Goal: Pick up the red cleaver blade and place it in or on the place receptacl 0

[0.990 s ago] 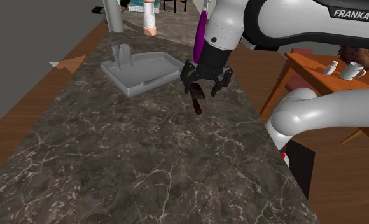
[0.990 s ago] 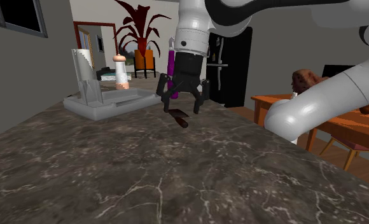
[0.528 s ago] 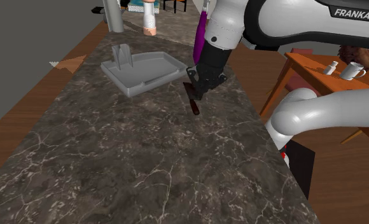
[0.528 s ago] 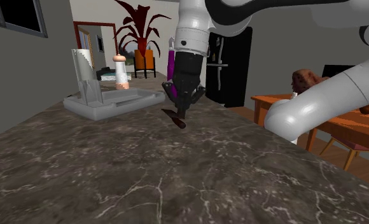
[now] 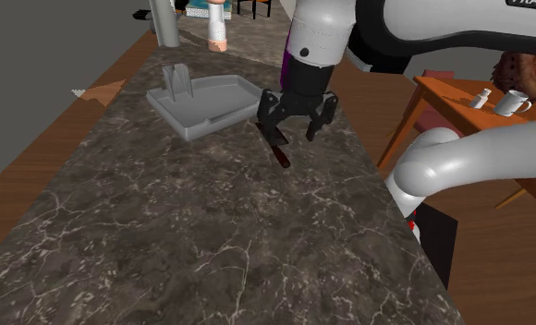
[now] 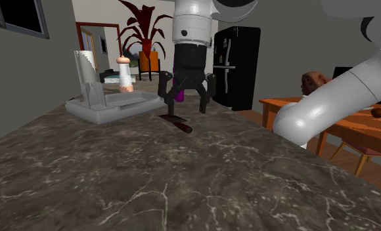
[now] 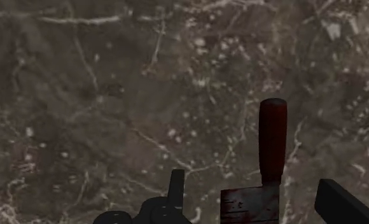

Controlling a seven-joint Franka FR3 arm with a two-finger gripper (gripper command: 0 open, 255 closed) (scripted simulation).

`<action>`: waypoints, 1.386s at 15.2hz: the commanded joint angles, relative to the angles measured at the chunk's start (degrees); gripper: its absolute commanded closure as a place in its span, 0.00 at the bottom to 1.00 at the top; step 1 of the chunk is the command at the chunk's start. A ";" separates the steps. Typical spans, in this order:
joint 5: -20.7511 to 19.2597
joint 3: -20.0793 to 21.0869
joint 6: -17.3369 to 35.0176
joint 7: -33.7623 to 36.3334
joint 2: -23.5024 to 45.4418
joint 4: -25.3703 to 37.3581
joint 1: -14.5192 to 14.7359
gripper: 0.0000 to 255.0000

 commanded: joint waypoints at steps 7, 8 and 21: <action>-1.80 4.97 -3.86 1.22 4.77 5.44 0.35 0.00; -1.58 5.20 -3.19 1.13 4.62 4.63 0.45 0.00; -0.98 5.83 -1.46 0.90 4.28 2.61 0.70 1.00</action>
